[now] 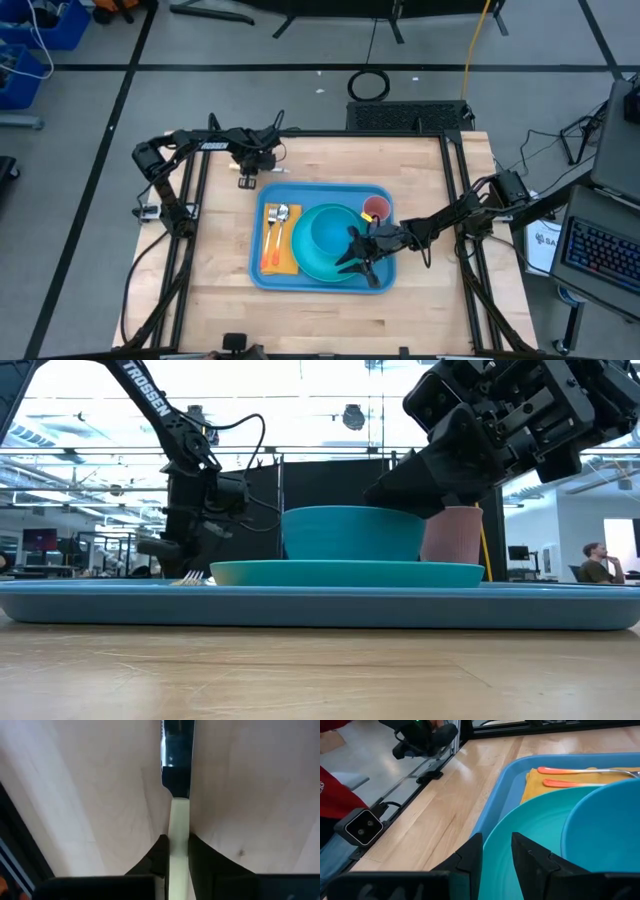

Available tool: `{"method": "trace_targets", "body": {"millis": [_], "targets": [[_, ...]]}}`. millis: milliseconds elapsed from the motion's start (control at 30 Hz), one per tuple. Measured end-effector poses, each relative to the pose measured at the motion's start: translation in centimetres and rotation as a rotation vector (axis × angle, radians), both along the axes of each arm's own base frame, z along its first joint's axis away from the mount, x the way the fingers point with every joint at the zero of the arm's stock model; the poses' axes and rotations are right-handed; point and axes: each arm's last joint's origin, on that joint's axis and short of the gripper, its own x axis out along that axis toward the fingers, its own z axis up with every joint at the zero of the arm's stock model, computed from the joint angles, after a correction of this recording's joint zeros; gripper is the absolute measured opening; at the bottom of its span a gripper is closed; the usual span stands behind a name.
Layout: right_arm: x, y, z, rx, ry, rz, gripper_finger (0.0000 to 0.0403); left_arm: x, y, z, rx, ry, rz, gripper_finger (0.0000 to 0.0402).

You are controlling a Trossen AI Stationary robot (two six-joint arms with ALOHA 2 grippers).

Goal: Set up tray
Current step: Put the knife on the yellow napkin

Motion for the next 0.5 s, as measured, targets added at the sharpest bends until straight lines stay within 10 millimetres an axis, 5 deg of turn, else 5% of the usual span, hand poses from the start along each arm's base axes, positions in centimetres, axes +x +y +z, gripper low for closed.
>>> {"method": "trace_targets", "body": {"millis": [267, 500], "targets": [[0.0, 0.0, 0.1, 0.003, -0.01, 0.0, 0.0093, -0.3, 0.2, 0.7, 0.02, -0.033, 0.148, 0.0044], [0.1, 0.0, 0.2, 0.006, -0.024, -0.003, 0.0093, -0.8, -0.2, 3.3, 0.07, -0.14, 0.271, 0.0044]]}}
